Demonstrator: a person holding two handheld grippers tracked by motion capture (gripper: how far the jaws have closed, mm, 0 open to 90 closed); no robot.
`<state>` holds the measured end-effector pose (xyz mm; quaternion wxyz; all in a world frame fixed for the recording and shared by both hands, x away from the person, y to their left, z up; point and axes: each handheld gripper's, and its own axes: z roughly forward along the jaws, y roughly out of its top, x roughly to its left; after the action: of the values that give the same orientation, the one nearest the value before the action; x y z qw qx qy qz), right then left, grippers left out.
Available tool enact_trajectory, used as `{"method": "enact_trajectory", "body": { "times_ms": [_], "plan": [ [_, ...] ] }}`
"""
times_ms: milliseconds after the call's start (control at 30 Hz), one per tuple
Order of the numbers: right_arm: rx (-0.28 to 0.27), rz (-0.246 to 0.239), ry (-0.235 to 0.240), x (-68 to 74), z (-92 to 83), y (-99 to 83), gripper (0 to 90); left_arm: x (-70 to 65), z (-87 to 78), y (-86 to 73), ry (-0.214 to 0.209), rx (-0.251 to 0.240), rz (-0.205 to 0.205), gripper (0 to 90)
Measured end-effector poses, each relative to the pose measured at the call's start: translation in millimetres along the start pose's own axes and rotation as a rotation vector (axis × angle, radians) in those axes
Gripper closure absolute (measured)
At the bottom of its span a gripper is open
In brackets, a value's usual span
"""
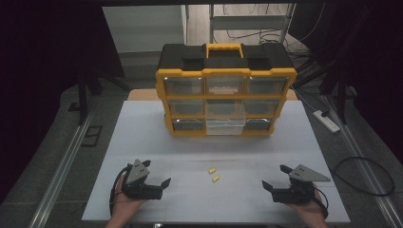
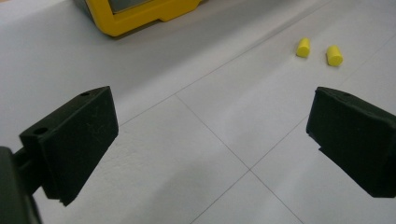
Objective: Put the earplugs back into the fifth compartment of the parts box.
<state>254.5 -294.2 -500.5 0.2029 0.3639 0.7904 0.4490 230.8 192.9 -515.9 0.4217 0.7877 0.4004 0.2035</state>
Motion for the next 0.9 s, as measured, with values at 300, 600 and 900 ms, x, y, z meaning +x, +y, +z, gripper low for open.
{"method": "enact_trajectory", "body": {
  "times_ms": [300,600,900],
  "plan": [
    [0.015,-0.008,-0.002,0.4,4.3,0.5,10.4,0.3,-0.2,-1.6,0.011,0.006,-0.005,2.0],
    [0.013,0.008,0.009,2.3,4.0,1.9,10.7,-5.4,-2.6,0.6,0.005,-0.001,0.007,2.1],
    [0.014,0.005,0.025,7.6,6.5,7.5,12.2,-5.9,-1.3,3.1,0.01,-0.004,0.013,2.2]
  ]
}}
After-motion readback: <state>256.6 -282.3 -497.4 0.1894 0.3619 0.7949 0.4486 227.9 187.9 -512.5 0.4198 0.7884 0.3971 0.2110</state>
